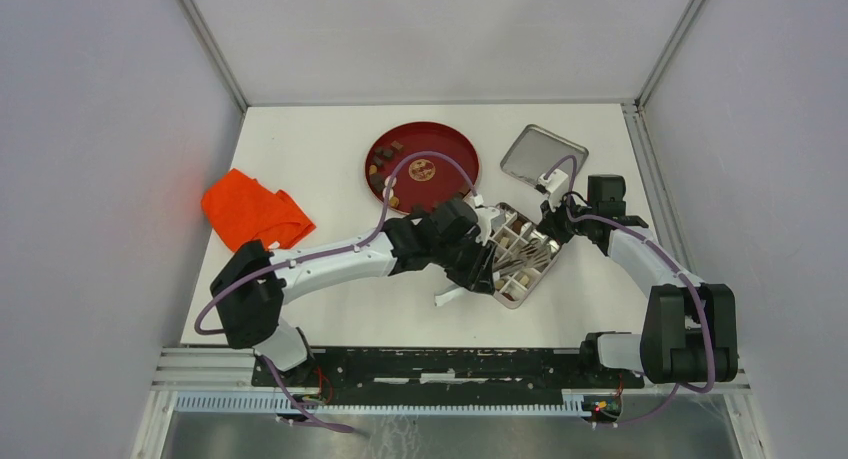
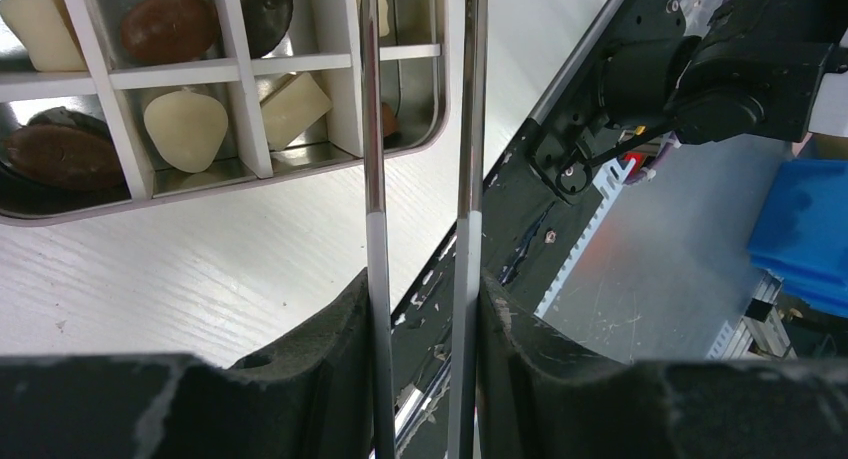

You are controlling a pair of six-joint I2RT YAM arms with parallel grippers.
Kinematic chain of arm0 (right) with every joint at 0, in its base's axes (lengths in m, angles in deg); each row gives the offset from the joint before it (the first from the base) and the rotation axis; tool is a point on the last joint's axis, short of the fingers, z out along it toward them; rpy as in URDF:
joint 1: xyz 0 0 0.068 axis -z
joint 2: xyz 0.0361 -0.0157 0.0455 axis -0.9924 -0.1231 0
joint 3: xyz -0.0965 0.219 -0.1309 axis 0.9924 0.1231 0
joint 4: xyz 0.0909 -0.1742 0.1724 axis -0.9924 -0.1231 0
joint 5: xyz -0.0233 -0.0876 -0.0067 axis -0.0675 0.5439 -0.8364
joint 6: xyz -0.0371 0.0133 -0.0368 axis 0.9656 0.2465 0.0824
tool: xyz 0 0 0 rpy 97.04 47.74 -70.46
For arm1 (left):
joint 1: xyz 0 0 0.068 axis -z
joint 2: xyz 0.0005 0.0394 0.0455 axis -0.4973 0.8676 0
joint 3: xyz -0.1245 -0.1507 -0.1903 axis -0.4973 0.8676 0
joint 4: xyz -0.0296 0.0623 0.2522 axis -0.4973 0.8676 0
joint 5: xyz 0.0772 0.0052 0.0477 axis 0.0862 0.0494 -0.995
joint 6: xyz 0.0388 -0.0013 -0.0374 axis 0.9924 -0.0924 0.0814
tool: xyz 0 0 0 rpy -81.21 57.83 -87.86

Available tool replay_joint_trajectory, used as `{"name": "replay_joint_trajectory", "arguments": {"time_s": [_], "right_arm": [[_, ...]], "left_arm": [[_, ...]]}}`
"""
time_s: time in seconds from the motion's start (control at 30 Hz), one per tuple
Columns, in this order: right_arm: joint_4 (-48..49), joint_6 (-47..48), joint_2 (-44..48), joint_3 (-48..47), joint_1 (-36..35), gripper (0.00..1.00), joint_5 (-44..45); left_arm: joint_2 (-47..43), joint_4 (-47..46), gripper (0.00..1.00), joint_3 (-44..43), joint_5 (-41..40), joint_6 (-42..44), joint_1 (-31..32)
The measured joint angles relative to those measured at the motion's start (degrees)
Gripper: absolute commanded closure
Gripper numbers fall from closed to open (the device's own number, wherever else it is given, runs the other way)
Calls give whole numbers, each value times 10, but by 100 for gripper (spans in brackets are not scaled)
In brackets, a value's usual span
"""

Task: Pack the chocolate
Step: Place the fake chocolate in the packing box.

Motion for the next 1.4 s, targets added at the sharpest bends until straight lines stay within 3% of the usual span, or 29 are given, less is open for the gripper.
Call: {"name": "replay_joint_trajectory", "arguments": {"time_s": [0.3,0.6,1.4], "right_arm": [[0,0,0,0,0,100,0],[0,0,0,0,0,100,-1],[0,0,0,0,0,100,-1]], "left_arm": [[19,4,69,-2,-12,0,4],[30,17,60,-17,-19,1,6],[36,37,56,-29,-23,1,9]]}}
